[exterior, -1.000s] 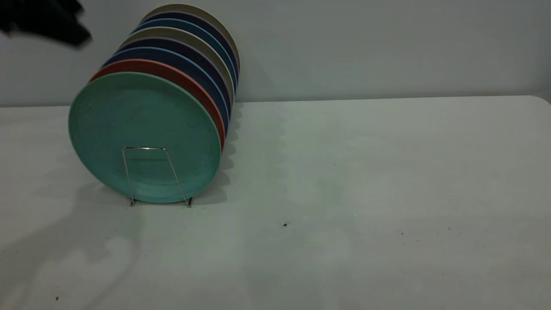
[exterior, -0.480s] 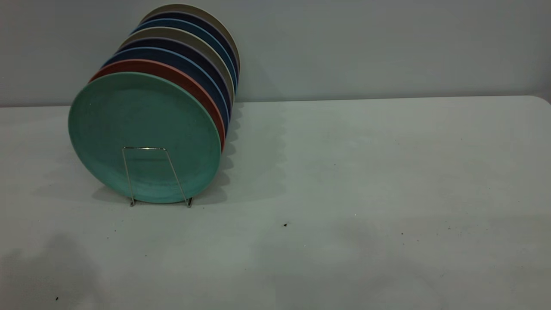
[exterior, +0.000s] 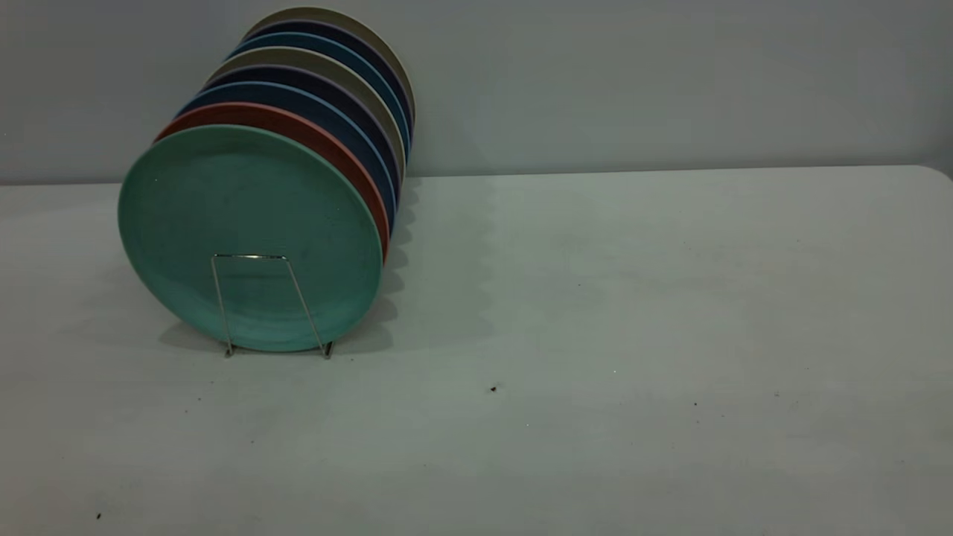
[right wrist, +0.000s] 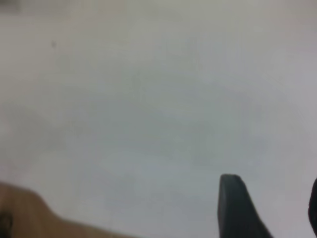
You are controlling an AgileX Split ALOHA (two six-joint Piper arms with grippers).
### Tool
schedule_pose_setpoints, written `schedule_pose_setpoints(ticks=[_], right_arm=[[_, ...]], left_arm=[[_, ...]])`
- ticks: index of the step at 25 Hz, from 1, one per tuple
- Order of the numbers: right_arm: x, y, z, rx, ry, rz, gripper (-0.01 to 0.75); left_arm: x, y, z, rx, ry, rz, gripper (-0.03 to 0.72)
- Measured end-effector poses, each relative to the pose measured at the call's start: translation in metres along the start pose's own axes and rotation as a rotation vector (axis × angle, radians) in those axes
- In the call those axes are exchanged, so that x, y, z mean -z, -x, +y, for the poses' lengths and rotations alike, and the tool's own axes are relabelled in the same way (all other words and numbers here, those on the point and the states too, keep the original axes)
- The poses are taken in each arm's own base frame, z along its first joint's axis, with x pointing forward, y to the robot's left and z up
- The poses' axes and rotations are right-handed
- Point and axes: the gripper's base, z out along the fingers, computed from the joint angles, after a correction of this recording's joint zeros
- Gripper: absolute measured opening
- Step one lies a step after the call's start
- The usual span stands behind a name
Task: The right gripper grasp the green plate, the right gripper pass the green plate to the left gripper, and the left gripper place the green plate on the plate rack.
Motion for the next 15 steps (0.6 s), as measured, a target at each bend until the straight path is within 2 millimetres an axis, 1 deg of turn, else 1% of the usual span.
schedule_pose_setpoints(ticks=[2,5,8,12,15], right_arm=[[0.005,-0.004,0.001,0.005,-0.007,-0.041,0.369],[0.006,-0.005,0.001,0.013,0.003,-0.044,0.369],[0.006,-0.005,0.001,0.017,0.008,-0.046,0.365],[0.006,-0.005,0.001,0.017,0.008,-0.046,0.361],[0.006,-0.005,0.001,0.017,0.008,-0.046,0.361]], left_arm=[[-0.005,-0.021,-0.004,0.043,0.002,-0.007,0.512],[-0.012,-0.053,-0.011,0.070,0.016,-0.057,0.512],[-0.015,-0.081,-0.014,0.076,0.058,-0.118,0.512],[-0.021,-0.112,-0.015,0.113,0.145,-0.217,0.512],[-0.016,-0.127,-0.016,0.153,0.193,-0.315,0.512]])
